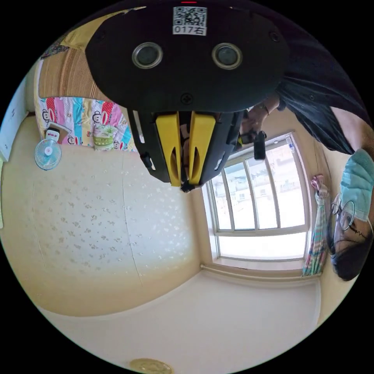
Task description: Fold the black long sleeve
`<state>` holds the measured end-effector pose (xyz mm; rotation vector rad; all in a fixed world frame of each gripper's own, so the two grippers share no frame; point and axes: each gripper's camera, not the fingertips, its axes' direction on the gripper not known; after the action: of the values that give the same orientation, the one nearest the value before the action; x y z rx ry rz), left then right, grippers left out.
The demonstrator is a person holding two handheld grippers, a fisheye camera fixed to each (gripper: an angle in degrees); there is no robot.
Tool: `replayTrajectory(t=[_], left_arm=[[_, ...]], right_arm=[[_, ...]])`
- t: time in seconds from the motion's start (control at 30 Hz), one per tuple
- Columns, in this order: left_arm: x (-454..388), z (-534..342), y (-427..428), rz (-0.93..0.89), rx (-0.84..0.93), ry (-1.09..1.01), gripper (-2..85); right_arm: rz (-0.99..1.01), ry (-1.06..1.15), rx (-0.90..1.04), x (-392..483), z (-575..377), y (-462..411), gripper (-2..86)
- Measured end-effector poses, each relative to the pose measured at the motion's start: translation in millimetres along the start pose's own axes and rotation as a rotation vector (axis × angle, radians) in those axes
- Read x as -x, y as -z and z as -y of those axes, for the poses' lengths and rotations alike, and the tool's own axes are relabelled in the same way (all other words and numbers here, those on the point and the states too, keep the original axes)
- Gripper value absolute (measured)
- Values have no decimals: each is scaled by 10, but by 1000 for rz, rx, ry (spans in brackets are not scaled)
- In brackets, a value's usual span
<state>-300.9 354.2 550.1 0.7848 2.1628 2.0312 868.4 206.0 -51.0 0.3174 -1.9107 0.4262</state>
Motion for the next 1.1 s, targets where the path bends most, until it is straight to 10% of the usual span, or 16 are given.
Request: replayTrajectory(t=[0.3, 0.6, 0.9, 1.1], left_arm=[[-415, 868, 257, -268, -90, -111, 1], [-741, 1284, 537, -444, -160, -120, 0], [-1204, 1544, 1083, -278, -164, -177, 0], [-1286, 1595, 1505, -206, -163, -145, -1]], right_arm=[[574, 60, 437, -777, -410, -439, 28], [718, -101, 504, -1205, -1050, -919, 45], [862, -159, 624, -1026, -1481, -1961, 168], [1443, -193, 610, -1135, -1310, -2025, 33]])
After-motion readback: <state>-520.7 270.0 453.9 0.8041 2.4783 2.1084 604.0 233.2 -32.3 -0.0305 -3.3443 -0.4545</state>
